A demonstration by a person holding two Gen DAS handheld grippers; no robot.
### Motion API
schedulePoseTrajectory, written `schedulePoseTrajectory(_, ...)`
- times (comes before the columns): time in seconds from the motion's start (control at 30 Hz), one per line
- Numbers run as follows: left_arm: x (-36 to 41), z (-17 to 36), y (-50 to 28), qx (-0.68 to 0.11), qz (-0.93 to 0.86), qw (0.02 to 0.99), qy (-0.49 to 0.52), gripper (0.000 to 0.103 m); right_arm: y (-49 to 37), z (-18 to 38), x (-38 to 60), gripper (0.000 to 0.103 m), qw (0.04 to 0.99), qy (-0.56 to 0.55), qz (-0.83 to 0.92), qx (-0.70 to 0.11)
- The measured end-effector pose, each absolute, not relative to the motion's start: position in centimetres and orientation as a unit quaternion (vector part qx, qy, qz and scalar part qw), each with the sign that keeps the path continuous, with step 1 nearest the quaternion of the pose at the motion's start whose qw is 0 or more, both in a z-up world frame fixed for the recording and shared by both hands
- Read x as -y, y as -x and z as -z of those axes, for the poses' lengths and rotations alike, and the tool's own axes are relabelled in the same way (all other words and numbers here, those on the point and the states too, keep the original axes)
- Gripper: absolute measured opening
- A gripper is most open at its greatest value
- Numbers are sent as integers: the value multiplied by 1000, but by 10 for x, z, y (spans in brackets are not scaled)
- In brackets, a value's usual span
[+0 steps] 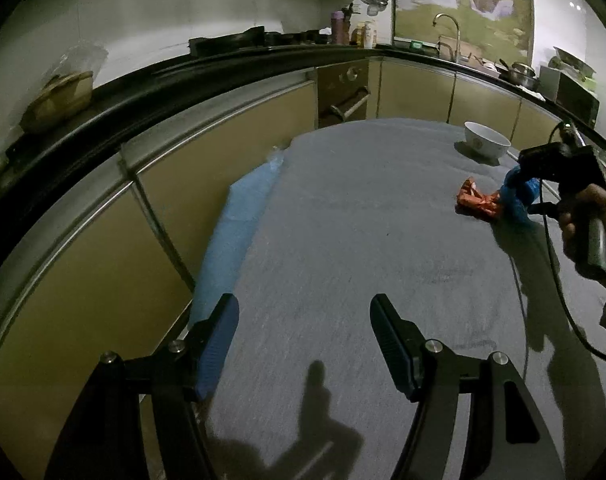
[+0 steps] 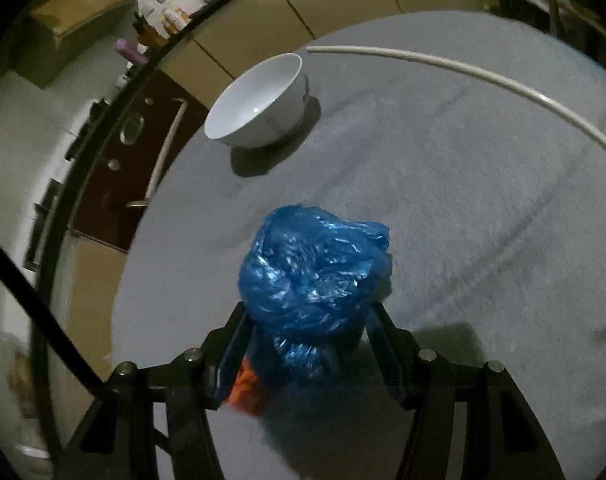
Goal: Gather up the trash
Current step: 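Move the right gripper to the blue plastic bag and grasp it, then close the left gripper on the orange plastic bag while right holds the blue bag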
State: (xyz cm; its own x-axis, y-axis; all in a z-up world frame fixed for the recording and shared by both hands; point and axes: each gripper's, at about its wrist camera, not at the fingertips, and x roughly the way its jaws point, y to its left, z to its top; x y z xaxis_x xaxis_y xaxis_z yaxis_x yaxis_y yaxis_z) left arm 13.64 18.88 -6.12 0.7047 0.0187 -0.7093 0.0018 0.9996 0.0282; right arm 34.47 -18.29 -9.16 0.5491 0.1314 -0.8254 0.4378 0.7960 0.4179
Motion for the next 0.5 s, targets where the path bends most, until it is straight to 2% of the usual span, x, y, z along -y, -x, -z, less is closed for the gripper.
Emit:
schedulePoseTrajectory(0.13, -179, 53, -154, -380, 22, 925, -7, 69, -358, 99, 183, 62, 834, -263, 107, -473)
schedulePoseTrajectory(0.23, -166, 46, -178, -383, 46, 923, 6, 69, -362, 100, 183, 41, 850, -210, 100, -473)
schedulePoseTrajectory(0.27, -158, 45, -189, -383, 51, 922, 8, 69, -361, 100, 185, 39, 854, -202, 92, -470)
schedulePoseTrajectory(0.5, -92, 45, -258, -404, 90, 910, 37, 69, -333, 97, 212, 39, 867, -185, 55, -459)
